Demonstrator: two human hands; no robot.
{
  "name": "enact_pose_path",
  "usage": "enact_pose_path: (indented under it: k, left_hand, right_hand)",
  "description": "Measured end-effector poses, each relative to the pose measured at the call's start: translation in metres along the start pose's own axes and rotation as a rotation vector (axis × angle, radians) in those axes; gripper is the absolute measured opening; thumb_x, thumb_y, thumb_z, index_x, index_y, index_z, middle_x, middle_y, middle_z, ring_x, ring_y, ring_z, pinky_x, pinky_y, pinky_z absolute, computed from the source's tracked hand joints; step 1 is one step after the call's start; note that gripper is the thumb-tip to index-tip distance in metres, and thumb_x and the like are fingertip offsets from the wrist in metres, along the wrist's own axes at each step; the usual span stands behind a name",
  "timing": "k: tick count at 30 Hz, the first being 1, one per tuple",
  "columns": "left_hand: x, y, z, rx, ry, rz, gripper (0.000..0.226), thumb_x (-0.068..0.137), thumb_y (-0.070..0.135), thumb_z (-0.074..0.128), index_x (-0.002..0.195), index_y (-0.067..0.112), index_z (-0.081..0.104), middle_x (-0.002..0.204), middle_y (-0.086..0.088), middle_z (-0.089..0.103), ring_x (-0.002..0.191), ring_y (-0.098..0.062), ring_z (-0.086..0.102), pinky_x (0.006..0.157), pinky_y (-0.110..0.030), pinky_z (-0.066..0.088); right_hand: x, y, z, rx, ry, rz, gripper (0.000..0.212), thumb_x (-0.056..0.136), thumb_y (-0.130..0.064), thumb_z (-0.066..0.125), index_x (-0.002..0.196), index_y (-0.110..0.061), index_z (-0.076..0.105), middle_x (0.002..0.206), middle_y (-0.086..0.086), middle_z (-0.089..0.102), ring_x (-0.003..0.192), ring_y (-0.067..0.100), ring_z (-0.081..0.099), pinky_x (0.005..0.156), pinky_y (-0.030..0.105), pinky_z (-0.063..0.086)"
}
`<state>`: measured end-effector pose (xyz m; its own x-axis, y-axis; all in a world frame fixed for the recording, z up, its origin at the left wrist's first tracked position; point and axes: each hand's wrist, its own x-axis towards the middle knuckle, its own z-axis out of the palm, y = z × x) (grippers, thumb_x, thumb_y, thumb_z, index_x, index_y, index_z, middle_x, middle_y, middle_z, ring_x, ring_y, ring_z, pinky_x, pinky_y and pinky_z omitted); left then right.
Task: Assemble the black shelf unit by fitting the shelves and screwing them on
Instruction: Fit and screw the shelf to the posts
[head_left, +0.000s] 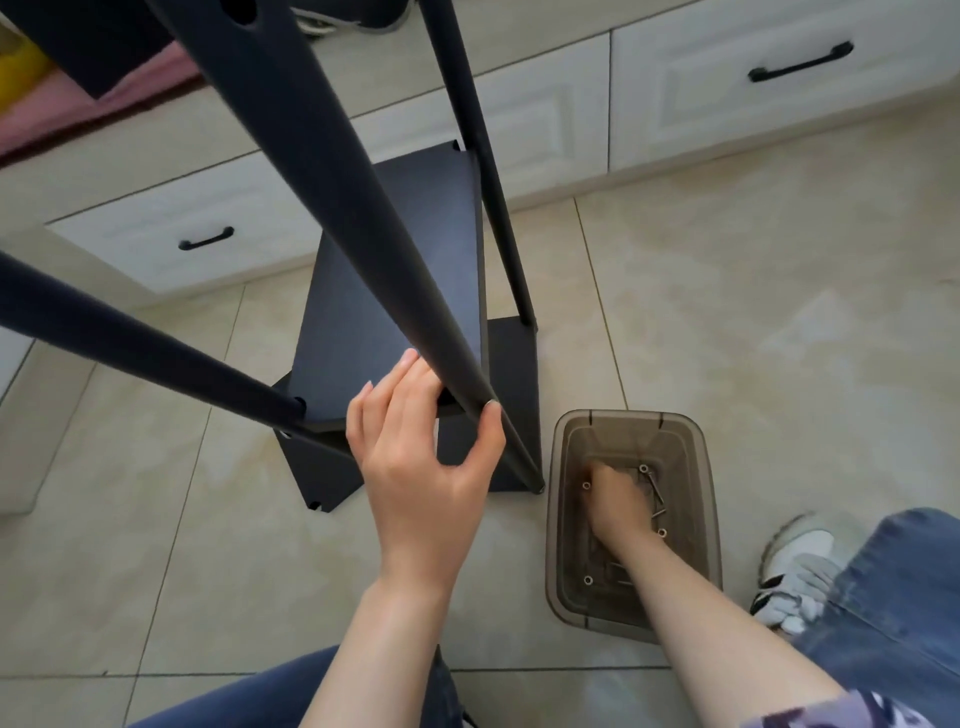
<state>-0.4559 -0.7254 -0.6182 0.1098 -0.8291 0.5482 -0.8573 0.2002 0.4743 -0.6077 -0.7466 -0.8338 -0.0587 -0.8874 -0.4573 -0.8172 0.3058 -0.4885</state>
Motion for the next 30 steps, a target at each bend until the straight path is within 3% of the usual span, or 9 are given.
enact_pose_path:
  k: [6, 11, 14, 19, 23, 27, 30]
  left_hand:
    - [-0.001, 0.003, 0.003, -0.009, 0.027, 0.001, 0.03, 0.09, 0.031, 0.066, 0.113, 0.012, 0.068, 0.112, -0.001, 0.07, 0.121, -0.021, 0.055, 0.107, -0.057, 0.036]
    - [0.0, 0.004, 0.003, 0.004, 0.03, 0.001, 0.03, 0.09, 0.031, 0.065, 0.113, 0.011, 0.068, 0.111, -0.001, 0.07, 0.12, -0.021, 0.055, 0.107, -0.056, 0.036]
    - [0.001, 0.004, 0.002, 0.005, 0.02, 0.001, 0.029, 0.09, 0.031, 0.065, 0.111, 0.012, 0.068, 0.112, 0.0, 0.069, 0.121, -0.02, 0.055, 0.109, -0.054, 0.036]
    - [0.001, 0.005, -0.001, 0.008, -0.012, -0.023, 0.031, 0.09, 0.034, 0.064, 0.112, 0.012, 0.068, 0.114, 0.0, 0.068, 0.123, -0.018, 0.051, 0.108, -0.057, 0.038]
    - [0.004, 0.006, -0.008, 0.032, -0.072, -0.037, 0.027, 0.09, 0.033, 0.067, 0.108, 0.014, 0.068, 0.113, 0.002, 0.068, 0.123, -0.016, 0.05, 0.111, -0.058, 0.035]
    - [0.019, 0.006, -0.018, 0.091, -0.158, -0.002, 0.03, 0.085, 0.04, 0.068, 0.107, 0.019, 0.069, 0.107, 0.008, 0.067, 0.114, -0.017, 0.055, 0.123, -0.047, 0.017]
    - [0.034, 0.005, -0.028, 0.085, -0.239, 0.062, 0.036, 0.081, 0.04, 0.072, 0.112, 0.021, 0.069, 0.107, 0.01, 0.063, 0.108, -0.01, 0.045, 0.119, -0.053, 0.027]
  right_hand:
    - [-0.003, -0.004, 0.003, -0.195, 0.007, -0.021, 0.025, 0.098, -0.004, 0.044, 0.119, -0.014, 0.054, 0.112, 0.01, 0.069, 0.1, 0.03, 0.068, 0.068, 0.032, 0.043]
    - [-0.004, -0.011, 0.003, -0.268, -0.063, -0.015, 0.037, 0.095, 0.004, 0.043, 0.13, -0.008, 0.051, 0.128, 0.014, 0.061, 0.113, 0.033, 0.063, 0.083, 0.039, 0.052]
    - [-0.001, -0.007, 0.001, -0.026, -0.043, 0.079, 0.028, 0.097, 0.0, 0.042, 0.121, -0.004, 0.057, 0.121, 0.019, 0.064, 0.112, 0.035, 0.063, 0.085, 0.037, 0.05]
    - [-0.003, -0.008, -0.012, 0.471, 0.055, 0.241, 0.022, 0.095, -0.014, 0.063, 0.111, 0.0, 0.066, 0.111, 0.02, 0.068, 0.109, 0.035, 0.062, 0.088, 0.033, 0.047]
    - [-0.02, -0.021, -0.019, 0.717, 0.151, 0.212, 0.014, 0.091, -0.018, 0.069, 0.1, -0.007, 0.071, 0.091, 0.008, 0.072, 0.091, 0.026, 0.068, 0.081, 0.035, 0.055]
    - [-0.038, -0.041, -0.034, 1.014, 0.256, 0.201, 0.008, 0.092, -0.017, 0.068, 0.097, -0.014, 0.073, 0.085, 0.001, 0.072, 0.085, 0.018, 0.069, 0.079, 0.032, 0.057]
    - [-0.049, -0.054, -0.054, 1.171, 0.386, 0.201, 0.007, 0.092, -0.017, 0.068, 0.097, -0.018, 0.073, 0.083, -0.004, 0.074, 0.08, 0.011, 0.07, 0.075, 0.027, 0.057]
